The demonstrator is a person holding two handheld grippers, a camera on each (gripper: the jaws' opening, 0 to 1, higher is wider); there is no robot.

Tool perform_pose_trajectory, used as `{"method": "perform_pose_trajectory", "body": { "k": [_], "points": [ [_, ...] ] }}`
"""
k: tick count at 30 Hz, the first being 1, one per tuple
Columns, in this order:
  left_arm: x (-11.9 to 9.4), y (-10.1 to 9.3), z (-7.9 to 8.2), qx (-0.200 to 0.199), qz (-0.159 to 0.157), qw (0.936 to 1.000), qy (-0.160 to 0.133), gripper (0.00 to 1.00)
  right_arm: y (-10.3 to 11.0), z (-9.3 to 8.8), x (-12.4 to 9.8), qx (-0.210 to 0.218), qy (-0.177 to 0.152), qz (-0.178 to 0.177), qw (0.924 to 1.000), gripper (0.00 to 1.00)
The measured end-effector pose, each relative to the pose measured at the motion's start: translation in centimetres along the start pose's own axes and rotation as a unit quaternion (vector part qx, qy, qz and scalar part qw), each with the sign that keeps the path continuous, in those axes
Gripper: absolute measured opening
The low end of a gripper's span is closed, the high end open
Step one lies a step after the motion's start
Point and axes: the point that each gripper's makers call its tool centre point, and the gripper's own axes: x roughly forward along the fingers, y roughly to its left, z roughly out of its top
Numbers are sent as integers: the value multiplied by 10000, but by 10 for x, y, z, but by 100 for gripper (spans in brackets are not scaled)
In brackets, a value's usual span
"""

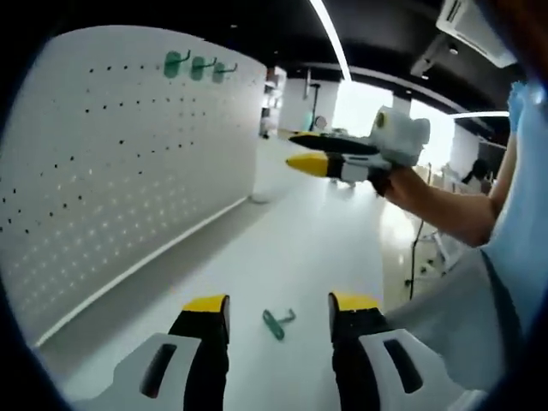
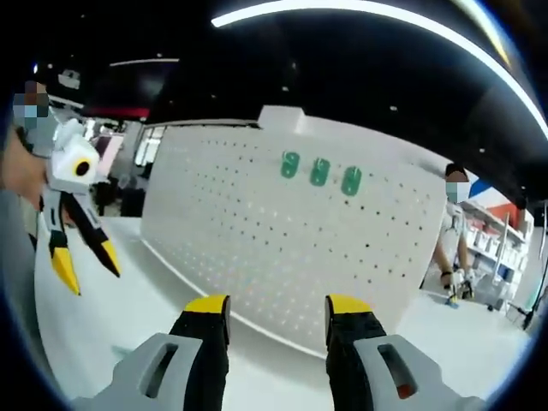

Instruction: Insert the hook assembly into the mounting plate slot until the hook locks in place.

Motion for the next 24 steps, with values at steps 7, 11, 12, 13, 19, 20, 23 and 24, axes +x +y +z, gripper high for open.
{"method": "perform_pose_trajectory", "body": {
  "k": [7, 11, 12, 13, 19, 20, 23, 24],
  "points": [
    [19, -4, -15, -15, -21, 9995, 329, 42, -4, -3, -4, 26, 18, -59, 10000, 44],
    [27, -4, -22, -29, 22, 9989, 461, 40, -5, -4, -5, 37, 16, -83, 10000, 44],
    [29, -4, -24, -16, 29, 9987, 516, 39, -5, -4, -6, 39, 11, -86, 10000, 44],
    [31, -5, -26, -8, 35, 9985, 549, 38, -5, -4, -6, 44, 18, -92, 9999, 44],
    [40, -7, -32, 20, -14, 9978, 660, 33, -6, -5, -8, 40, 44, -110, 9999, 45],
    [41, -7, -32, 29, -19, 9978, 669, 33, -7, -5, -8, 39, 45, -114, 9999, 45],
    [46, -5, -36, 74, -21, 9970, 767, 30, -7, -5, -8, 43, 52, -117, 9999, 45],
    [47, -4, -38, 75, -15, 9968, 795, 28, -7, -4, -8, 33, 51, -117, 9999, 45]
  ]
}}
